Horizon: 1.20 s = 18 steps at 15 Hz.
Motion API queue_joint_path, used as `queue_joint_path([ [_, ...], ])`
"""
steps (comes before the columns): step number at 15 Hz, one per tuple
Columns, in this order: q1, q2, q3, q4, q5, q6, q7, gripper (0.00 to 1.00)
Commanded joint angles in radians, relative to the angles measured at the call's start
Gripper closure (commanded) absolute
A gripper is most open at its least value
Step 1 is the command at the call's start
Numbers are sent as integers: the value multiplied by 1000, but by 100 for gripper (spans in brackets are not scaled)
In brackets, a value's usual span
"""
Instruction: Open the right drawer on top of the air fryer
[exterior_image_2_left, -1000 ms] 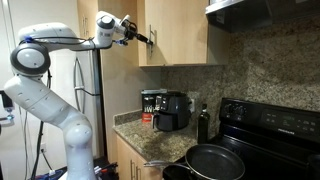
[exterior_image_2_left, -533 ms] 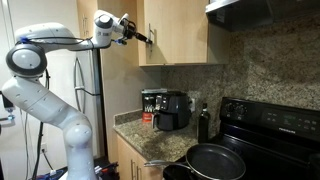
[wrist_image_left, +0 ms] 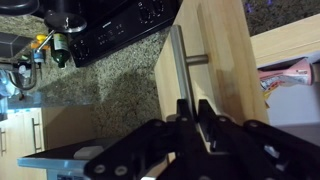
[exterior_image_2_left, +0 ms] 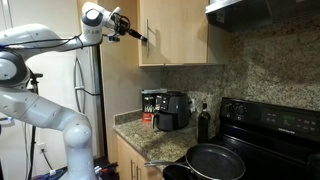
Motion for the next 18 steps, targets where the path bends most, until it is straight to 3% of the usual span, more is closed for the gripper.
queue_joint_path([
  [1,-65,-17,18,-5,50,9,-33,84],
  [2,-73,-25,17,-5,48,-2,-32,84],
  [3,-80,-31,16,-5,47,-8,-32,96],
  [8,-209,-161,-101,-121,-47,-96,-138,96],
  [11,-310,-232,-210,-189,-119,-127,-209,96],
  [12,-325,-241,-220,-192,-91,-197,-215,82],
  [13,-326,-246,-228,-190,-39,-259,-216,57],
  [15,-313,-258,-159,-170,114,-387,-159,55],
  [18,-265,-250,-45,-86,361,-510,-52,36],
])
